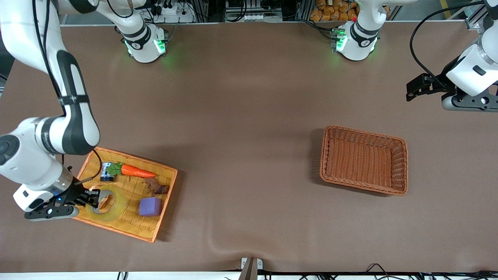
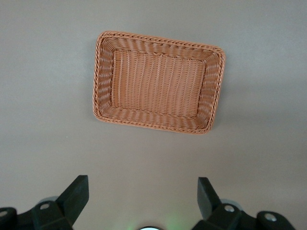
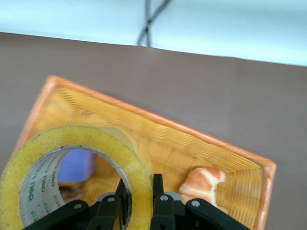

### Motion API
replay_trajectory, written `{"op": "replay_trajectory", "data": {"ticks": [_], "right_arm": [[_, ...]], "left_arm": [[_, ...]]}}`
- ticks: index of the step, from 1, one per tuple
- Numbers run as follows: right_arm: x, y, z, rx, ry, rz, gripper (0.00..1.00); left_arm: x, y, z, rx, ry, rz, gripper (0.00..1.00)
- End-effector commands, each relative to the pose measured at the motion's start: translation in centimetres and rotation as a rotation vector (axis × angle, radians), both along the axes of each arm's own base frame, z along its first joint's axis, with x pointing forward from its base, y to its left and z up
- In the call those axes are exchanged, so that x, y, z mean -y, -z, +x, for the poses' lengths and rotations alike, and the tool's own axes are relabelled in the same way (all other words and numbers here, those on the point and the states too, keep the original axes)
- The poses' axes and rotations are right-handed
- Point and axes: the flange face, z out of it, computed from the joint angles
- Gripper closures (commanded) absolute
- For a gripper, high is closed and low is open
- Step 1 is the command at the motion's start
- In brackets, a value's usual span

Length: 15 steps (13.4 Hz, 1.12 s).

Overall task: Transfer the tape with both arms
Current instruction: 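Grasp the yellow tape roll with the right gripper, then carry the tape toward the basket with the right gripper while the left gripper approaches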

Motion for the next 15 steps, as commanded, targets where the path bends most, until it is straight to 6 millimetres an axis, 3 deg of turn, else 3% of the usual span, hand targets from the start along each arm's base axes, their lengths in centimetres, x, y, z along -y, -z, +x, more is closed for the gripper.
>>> {"op": "replay_trajectory", "data": {"ticks": [1, 4, 6, 7, 8, 9, 10, 11, 13, 15], "right_arm": [[-10.1, 0.4, -1.6, -0.014, -0.123, 0.006, 1.00], [-24.4, 2.8, -5.5, -0.058, -0.095, 0.053, 1.00], [-33.0, 6.1, -9.3, -0.097, 0.031, 0.079, 1.00], [-36.4, 8.0, -11.2, -0.115, 0.076, 0.087, 1.00], [-38.5, 9.3, -12.2, -0.105, 0.111, 0.111, 0.99], [-40.0, 10.2, -12.9, -0.099, 0.140, 0.141, 0.68], [-40.4, 10.8, -13.2, -0.106, 0.191, 0.154, 0.02], [-40.9, 10.5, -13.6, -0.109, 0.237, 0.163, 0.00], [-39.4, 8.6, -13.0, -0.108, 0.237, 0.147, 0.00], [-34.6, 4.9, -11.3, -0.156, 0.135, 0.073, 0.00]], "left_arm": [[1.3, 0.4, 0.2, 0.004, -0.029, -0.016, 0.00], [5.2, 2.0, 1.0, 0.008, -0.059, -0.017, 0.00], [8.2, 3.3, 1.5, 0.014, -0.083, -0.021, 0.00], [9.3, 3.8, 1.7, 0.020, -0.076, -0.027, 0.00], [10.8, 4.5, 2.0, 0.025, -0.066, -0.032, 0.00], [11.7, 5.3, 2.3, 0.027, -0.064, -0.038, 0.00], [12.2, 6.0, 2.9, 0.030, -0.060, -0.043, 0.00], [13.4, 6.6, 3.1, 0.027, -0.048, -0.054, 0.00], [16.5, 6.9, 3.6, 0.026, -0.095, -0.068, 0.00], [18.8, 7.5, 4.1, 0.017, -0.148, -0.076, 0.00]]}}
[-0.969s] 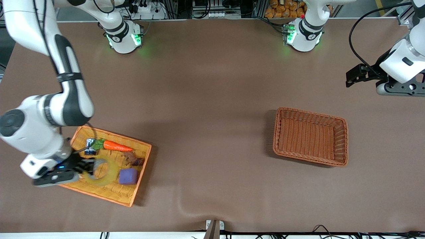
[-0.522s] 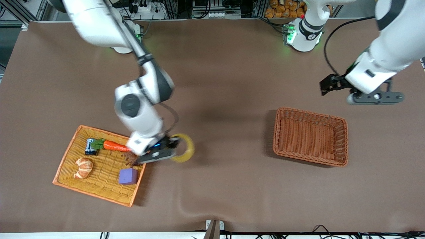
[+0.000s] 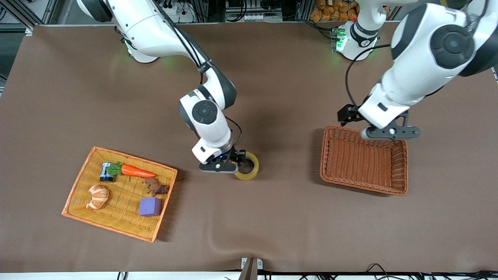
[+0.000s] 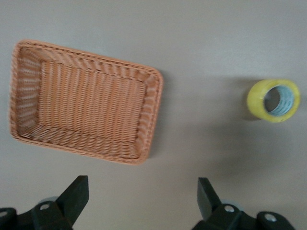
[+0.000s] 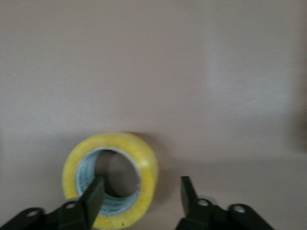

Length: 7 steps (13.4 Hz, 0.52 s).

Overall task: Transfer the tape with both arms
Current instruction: 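Carry the tape toward the basket with the right gripper while the left gripper approaches, then set the tape on the table and withdraw the right gripper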

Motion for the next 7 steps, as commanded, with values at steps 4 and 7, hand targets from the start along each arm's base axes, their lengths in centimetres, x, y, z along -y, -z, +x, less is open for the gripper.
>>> {"op": "replay_trajectory", "data": {"ticks": [4, 7], "right_arm": [[18.9, -9.0, 3.6, -0.148, -0.336, -0.110, 0.00], [31.6, -10.6, 3.5, -0.164, -0.457, -0.099, 0.00]], "left_arm": [[4.8, 1.5, 0.9, -0.019, -0.071, -0.032, 0.00], [9.5, 4.0, 0.2, -0.021, -0.157, -0.043, 0.00]]}}
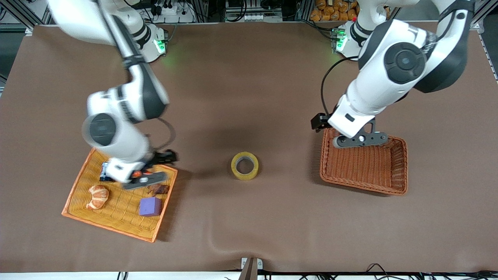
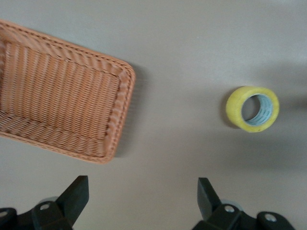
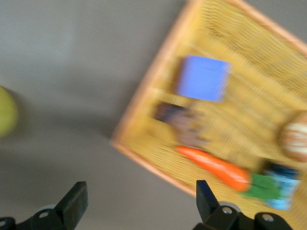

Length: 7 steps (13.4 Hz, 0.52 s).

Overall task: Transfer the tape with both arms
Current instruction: 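Set the tape on the table and withdraw the right gripper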

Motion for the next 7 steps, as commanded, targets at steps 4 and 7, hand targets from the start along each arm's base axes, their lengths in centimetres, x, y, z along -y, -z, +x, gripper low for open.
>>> {"op": "replay_trajectory", "data": {"ticks": [4, 7], "right_arm": [[11.4, -6.3, -9.1, 0.008, 0.024, 0.031, 0.00], [12.5, -10.9, -11.5, 0.001, 0.196, 0.031, 0.00]], "left_arm": [[13.1, 8.0, -0.2, 0.023, -0.211, -0.046, 0.00], [17.7, 14.7, 0.4, 0.090, -0.218, -0.063, 0.00]]}}
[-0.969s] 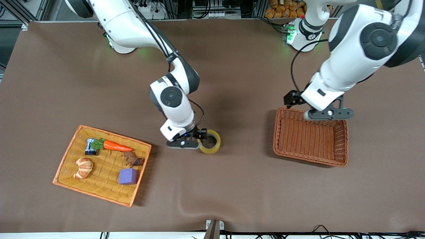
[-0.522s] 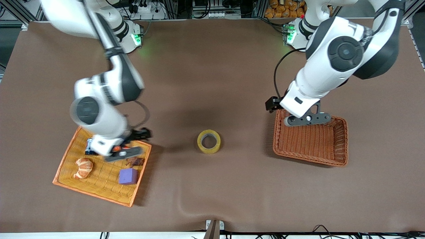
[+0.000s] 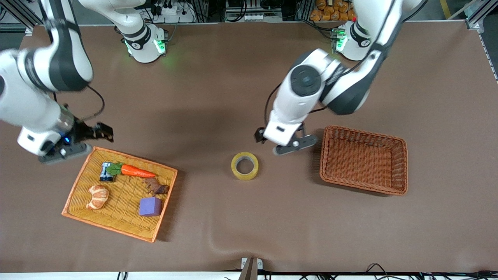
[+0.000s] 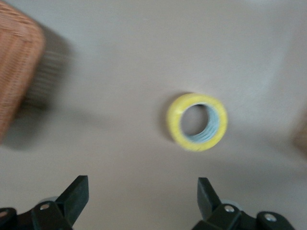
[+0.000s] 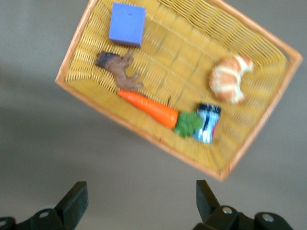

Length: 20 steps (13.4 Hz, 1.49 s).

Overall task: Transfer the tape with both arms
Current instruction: 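Lower the left gripper onto the tape roll and grasp it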

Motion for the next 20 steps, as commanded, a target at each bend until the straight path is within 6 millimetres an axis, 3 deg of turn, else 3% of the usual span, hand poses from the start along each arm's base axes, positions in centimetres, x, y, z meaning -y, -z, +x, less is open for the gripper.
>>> {"op": "replay_trajectory", "data": {"ticks": [1, 3, 6, 9, 11, 14, 15, 16, 18, 19, 20], "right_arm": [[0.1, -4.4, -3.6, -0.003, 0.151, 0.009, 0.00], [0.6, -6.9, -4.5, -0.008, 0.179, 0.009, 0.00], [3.9, -10.3, -4.8, -0.024, 0.232, 0.009, 0.00], [5.9, -11.3, -5.0, -0.030, 0.284, 0.032, 0.00], [7.1, -12.9, -5.1, -0.030, 0.308, 0.047, 0.00], [7.3, -13.0, -5.3, -0.043, 0.321, 0.046, 0.00], [7.3, -13.1, -5.3, -0.043, 0.333, 0.045, 0.00], [7.2, -13.5, -5.3, -0.033, 0.330, 0.046, 0.00], [7.1, -13.3, -5.1, -0.031, 0.329, 0.044, 0.00], [7.0, -13.4, -5.1, -0.031, 0.327, 0.044, 0.00], [7.1, -13.3, -5.1, -0.029, 0.328, 0.043, 0.00]], "left_arm": [[2.3, 4.8, 2.0, 0.058, -0.015, 0.007, 0.00], [2.8, 7.8, 2.2, 0.089, 0.024, 0.034, 0.00], [3.3, 10.9, 2.5, 0.129, 0.098, 0.026, 0.00], [4.1, 13.4, 1.8, 0.114, 0.112, 0.033, 0.00], [4.1, 15.1, 1.9, 0.120, 0.115, 0.026, 0.10], [4.3, 17.3, 1.8, 0.124, 0.112, 0.019, 0.24], [4.7, 17.6, 1.5, 0.125, 0.122, 0.019, 0.29], [4.6, 17.8, 1.6, 0.130, 0.120, 0.016, 0.43], [4.7, 18.0, 1.7, 0.144, 0.116, 0.004, 0.85], [4.7, 18.1, 1.7, 0.145, 0.119, 0.003, 1.00], [4.7, 18.0, 1.7, 0.145, 0.114, 0.003, 1.00]]}}
